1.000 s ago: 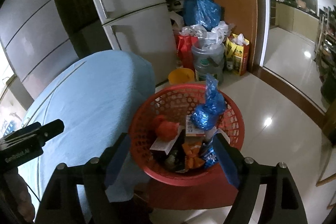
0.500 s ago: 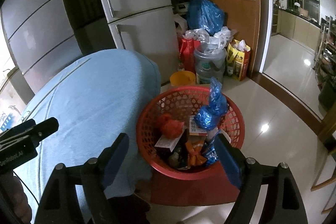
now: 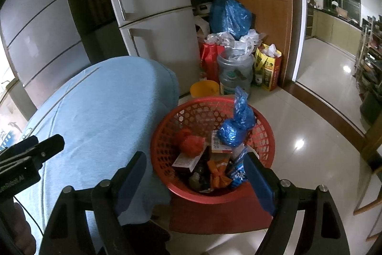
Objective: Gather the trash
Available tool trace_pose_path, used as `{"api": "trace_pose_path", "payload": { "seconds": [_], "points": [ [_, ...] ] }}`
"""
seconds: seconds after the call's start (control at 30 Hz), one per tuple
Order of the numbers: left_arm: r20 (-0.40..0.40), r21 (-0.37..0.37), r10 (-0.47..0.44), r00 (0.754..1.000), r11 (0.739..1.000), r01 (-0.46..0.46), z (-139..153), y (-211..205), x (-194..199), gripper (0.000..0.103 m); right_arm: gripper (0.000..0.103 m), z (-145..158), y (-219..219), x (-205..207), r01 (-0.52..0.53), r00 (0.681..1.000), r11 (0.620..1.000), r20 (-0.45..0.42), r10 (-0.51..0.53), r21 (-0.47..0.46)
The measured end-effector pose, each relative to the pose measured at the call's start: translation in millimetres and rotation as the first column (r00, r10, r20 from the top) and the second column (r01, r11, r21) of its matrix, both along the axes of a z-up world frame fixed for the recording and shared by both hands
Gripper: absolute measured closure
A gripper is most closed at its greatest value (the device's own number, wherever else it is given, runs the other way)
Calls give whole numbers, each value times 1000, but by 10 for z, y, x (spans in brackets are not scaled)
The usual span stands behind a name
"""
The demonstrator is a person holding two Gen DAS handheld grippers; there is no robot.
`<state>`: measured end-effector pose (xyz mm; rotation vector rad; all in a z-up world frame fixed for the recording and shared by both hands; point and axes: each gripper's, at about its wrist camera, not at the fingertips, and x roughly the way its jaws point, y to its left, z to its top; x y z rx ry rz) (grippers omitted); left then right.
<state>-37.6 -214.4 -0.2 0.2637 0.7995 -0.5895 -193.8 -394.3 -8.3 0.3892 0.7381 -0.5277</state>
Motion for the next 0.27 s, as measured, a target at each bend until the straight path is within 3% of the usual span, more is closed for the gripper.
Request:
{"api": "trace_pose_path", "payload": {
  "seconds": [0.27],
  "points": [
    [-1, -13, -9, 1000, 1000, 9, -14, 24, -26, 15, 17, -3, 49, 25, -9, 1000, 1000, -6, 9, -8]
  ]
}}
